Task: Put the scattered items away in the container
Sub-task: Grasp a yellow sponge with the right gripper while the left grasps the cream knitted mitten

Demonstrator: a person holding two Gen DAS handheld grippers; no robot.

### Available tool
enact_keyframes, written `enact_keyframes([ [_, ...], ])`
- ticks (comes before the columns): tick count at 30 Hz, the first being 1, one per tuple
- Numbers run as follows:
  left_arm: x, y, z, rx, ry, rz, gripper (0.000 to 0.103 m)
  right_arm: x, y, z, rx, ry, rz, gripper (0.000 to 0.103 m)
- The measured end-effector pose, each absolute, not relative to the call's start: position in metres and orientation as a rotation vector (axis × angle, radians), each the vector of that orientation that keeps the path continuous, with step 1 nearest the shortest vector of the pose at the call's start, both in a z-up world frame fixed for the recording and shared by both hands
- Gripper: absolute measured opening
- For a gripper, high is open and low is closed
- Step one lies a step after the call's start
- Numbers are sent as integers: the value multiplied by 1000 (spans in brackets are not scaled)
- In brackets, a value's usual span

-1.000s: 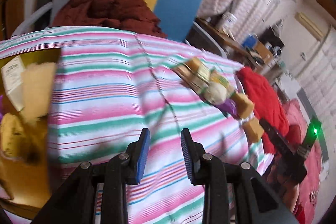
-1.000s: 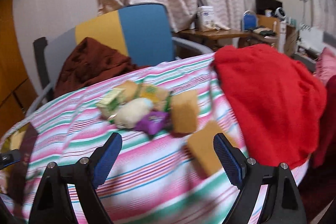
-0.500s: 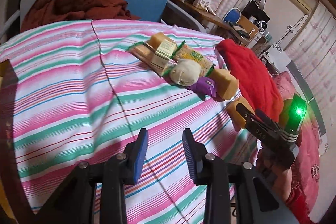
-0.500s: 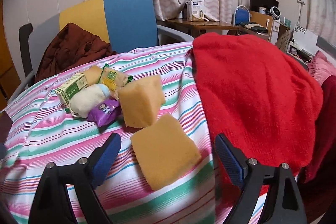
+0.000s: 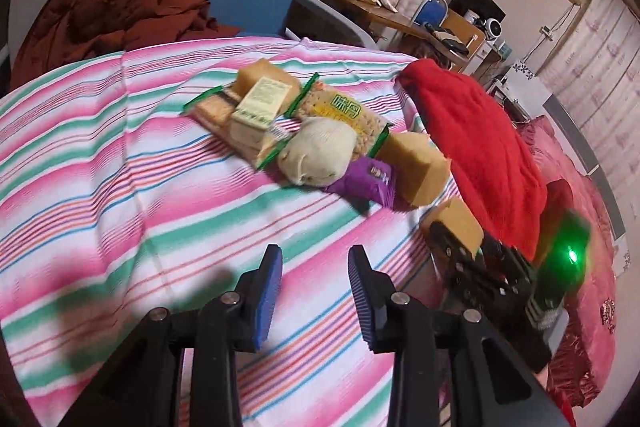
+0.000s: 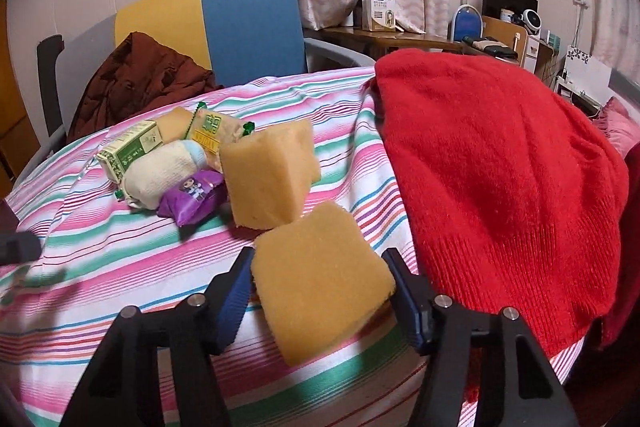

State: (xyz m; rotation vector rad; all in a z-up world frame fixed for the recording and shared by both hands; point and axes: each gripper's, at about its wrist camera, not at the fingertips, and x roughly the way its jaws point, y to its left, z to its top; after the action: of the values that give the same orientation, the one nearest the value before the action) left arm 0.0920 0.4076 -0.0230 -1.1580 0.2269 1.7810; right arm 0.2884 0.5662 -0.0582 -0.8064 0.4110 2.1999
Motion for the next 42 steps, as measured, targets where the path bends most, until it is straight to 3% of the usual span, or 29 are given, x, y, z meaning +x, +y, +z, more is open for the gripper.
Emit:
enact_keyframes([
  [11,80,465,-31,-1129,266,1783,34,291,569,-62,-772,441,2218,63],
  [28,74,495,-29,-960,361,1849,34,292,571,-68,-753,459,2225,64],
  [30,76,498,-26,-929,375,1857,43,293,571,-68,-748,462,2227,64],
  [35,72,524,-39,-914,542,1851,45,291,571,-69,-756,456,2223,64],
  [42,74,525,-45,-872,532,1824,44,291,571,-69,-760,456,2222,64],
])
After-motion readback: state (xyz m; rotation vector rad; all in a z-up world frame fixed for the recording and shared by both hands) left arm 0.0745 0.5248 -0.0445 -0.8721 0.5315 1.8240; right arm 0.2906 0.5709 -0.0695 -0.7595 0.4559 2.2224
